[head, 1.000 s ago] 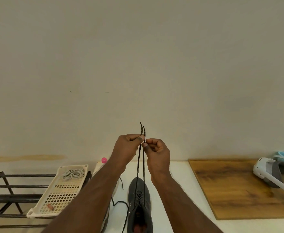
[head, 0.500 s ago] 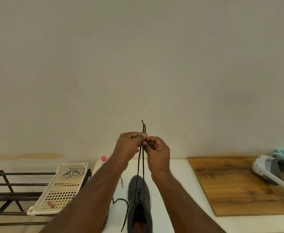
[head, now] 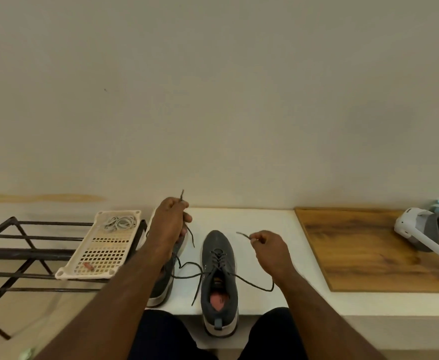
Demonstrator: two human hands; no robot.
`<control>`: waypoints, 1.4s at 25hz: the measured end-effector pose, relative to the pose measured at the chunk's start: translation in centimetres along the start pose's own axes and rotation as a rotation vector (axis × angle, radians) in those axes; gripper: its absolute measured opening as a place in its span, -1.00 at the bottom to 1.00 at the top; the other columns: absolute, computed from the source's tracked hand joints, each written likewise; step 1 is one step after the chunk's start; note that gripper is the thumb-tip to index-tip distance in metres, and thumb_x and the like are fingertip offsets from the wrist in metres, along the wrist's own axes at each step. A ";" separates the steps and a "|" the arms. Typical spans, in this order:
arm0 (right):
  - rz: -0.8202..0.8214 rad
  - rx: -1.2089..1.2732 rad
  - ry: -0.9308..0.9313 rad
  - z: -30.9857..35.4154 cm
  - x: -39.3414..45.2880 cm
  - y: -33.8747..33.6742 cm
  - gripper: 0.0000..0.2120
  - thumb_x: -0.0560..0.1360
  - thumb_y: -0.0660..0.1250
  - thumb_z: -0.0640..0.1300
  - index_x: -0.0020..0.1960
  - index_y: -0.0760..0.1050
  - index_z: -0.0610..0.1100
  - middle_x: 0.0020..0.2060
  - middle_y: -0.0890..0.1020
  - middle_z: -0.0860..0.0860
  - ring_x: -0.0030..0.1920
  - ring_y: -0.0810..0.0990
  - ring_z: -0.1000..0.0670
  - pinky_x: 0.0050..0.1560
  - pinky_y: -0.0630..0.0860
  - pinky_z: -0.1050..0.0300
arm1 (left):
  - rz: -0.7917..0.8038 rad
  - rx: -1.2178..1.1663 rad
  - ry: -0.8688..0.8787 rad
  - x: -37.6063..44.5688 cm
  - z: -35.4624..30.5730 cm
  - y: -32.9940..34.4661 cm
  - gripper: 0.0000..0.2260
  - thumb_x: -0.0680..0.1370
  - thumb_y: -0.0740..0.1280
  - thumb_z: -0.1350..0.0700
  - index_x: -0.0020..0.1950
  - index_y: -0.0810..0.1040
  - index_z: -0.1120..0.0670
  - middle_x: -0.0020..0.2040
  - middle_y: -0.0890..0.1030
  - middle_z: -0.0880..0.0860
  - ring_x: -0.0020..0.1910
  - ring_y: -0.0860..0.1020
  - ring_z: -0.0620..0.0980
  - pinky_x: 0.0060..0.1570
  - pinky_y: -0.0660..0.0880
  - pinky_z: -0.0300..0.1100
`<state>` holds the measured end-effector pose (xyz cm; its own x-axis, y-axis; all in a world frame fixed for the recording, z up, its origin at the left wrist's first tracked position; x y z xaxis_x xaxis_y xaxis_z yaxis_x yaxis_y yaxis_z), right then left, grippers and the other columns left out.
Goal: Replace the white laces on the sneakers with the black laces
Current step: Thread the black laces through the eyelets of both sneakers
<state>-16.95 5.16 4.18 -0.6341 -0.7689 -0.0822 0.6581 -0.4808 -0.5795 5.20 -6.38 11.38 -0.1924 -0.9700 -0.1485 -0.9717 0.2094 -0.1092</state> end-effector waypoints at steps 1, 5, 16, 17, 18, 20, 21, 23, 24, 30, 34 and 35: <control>0.023 0.010 0.048 -1.4 -0.2 0.7 -0.85 0.62 0.26 -0.16 0.08 0.61 -0.05 0.01 0.67 0.00 -0.02 0.64 0.00 0.15 0.61 -0.01 | 0.002 0.023 -0.033 -0.2 1.3 -0.1 -0.84 0.64 0.18 0.11 0.02 0.54 0.10 -0.26 0.57 0.07 -0.52 0.38 -0.09 -0.54 0.25 -0.27; -0.023 0.316 0.134 -1.3 -0.4 1.1 -0.86 0.59 0.28 -0.26 -0.01 0.55 -0.04 -0.06 0.67 -0.07 -0.12 0.65 0.00 -0.05 0.62 0.11 | 0.044 -0.052 -0.023 -0.2 2.9 0.6 -0.81 0.66 0.19 0.12 0.09 0.58 0.15 -0.23 0.64 0.13 -0.38 0.52 -0.03 -0.40 0.38 -0.22; 0.136 -0.169 -0.048 -0.3 2.2 1.0 -0.89 0.52 0.37 -0.15 0.02 0.64 -0.04 -0.07 0.65 0.12 -0.03 0.59 0.08 -0.03 0.46 0.20 | 0.343 0.858 -0.088 1.8 6.6 1.1 -0.76 0.62 0.23 0.03 0.01 0.66 0.08 -0.01 0.69 0.08 -0.09 0.61 0.00 0.02 0.56 -0.07; 0.159 -0.227 -0.072 -1.2 1.7 1.6 -0.87 0.54 0.36 -0.15 0.06 0.63 -0.05 -0.05 0.61 0.15 0.00 0.55 0.11 0.01 0.41 0.25 | 0.381 0.983 -0.058 1.0 9.0 1.2 -0.77 0.60 0.22 0.05 0.14 0.63 0.02 0.13 0.66 0.04 0.04 0.60 0.00 0.14 0.54 -0.03; 0.163 -0.252 -0.106 -1.7 1.3 2.2 -0.86 0.55 0.36 -0.14 0.09 0.63 -0.05 -0.04 0.58 0.17 0.02 0.52 0.15 0.04 0.37 0.29 | 0.390 1.073 0.000 0.4 10.7 1.6 -0.72 0.58 0.21 0.05 0.25 0.59 -0.05 0.23 0.61 -0.01 0.16 0.56 0.00 0.22 0.51 -0.01; 0.198 -0.229 -0.148 -2.2 0.7 3.5 -0.86 0.56 0.36 -0.14 0.08 0.64 -0.04 -0.06 0.59 0.18 0.00 0.54 0.16 0.00 0.38 0.34 | 0.358 1.014 0.085 -0.1 12.3 2.9 -0.68 0.59 0.21 0.06 0.32 0.55 -0.11 0.28 0.58 -0.07 0.23 0.53 -0.03 0.27 0.47 -0.02; 0.247 -0.217 -0.155 -2.4 0.4 4.3 -0.87 0.55 0.36 -0.14 0.06 0.65 -0.03 -0.08 0.62 0.17 -0.01 0.57 0.15 -0.04 0.40 0.36 | 0.345 0.927 0.096 -0.1 12.6 3.7 -0.70 0.61 0.21 0.08 0.31 0.55 -0.08 0.26 0.60 -0.06 0.21 0.54 -0.04 0.26 0.47 -0.07; 0.343 -0.213 -0.148 -3.0 -0.2 5.8 -0.85 0.56 0.35 -0.14 0.07 0.66 -0.02 -0.05 0.66 0.12 -0.02 0.60 0.11 -0.01 0.46 0.32 | 0.306 0.795 0.070 0.3 13.0 4.9 -0.73 0.64 0.21 0.12 0.30 0.56 -0.02 0.23 0.62 -0.04 0.17 0.56 -0.05 0.24 0.47 -0.13; 0.367 -0.209 -0.137 -3.4 -0.3 6.3 -0.84 0.57 0.35 -0.14 0.09 0.66 -0.01 -0.03 0.67 0.11 -0.01 0.60 0.11 0.02 0.48 0.28 | 0.283 0.748 0.051 0.6 13.4 5.3 -0.74 0.64 0.22 0.13 0.29 0.57 -0.01 0.22 0.62 -0.03 0.16 0.56 -0.06 0.24 0.47 -0.13; 0.255 -0.102 -0.090 -4.7 1.0 7.2 -0.83 0.57 0.32 -0.19 0.03 0.66 -0.01 -0.06 0.68 0.14 -0.02 0.62 0.14 0.10 0.57 0.16 | 0.212 0.645 0.075 3.0 14.2 6.3 -0.79 0.62 0.26 0.18 0.17 0.61 -0.01 0.10 0.65 -0.04 0.07 0.57 -0.09 0.20 0.50 -0.12; 0.255 -0.157 -0.118 -4.1 3.0 8.4 -0.78 0.58 0.29 -0.22 0.10 0.66 -0.03 0.01 0.69 0.09 0.00 0.62 0.10 0.14 0.57 0.11 | 0.259 0.626 0.109 3.9 15.0 6.5 -0.78 0.60 0.28 0.18 0.17 0.62 -0.02 0.07 0.65 -0.07 0.04 0.58 -0.12 0.20 0.52 -0.09; 0.272 -0.188 -0.141 -3.7 3.3 8.6 -0.76 0.58 0.28 -0.23 0.13 0.66 -0.05 0.05 0.69 0.05 0.03 0.62 0.07 0.17 0.56 0.10 | 0.273 0.619 0.118 4.1 15.2 6.4 -0.78 0.59 0.29 0.18 0.18 0.63 -0.02 0.06 0.65 -0.07 0.04 0.58 -0.13 0.19 0.52 -0.09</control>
<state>-14.90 0.02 -4.11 -0.3751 -0.9149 -0.1491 0.7006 -0.1745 -0.6918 0.24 -7.17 -4.83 -0.4673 -0.8720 -0.1461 -0.6358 0.4462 -0.6298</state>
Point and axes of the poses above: each hand's wrist, its own x-axis towards the middle knuckle, its own y-axis out of the palm, z = x × y, the point moved 4 cm from there along x, towards the middle knuckle
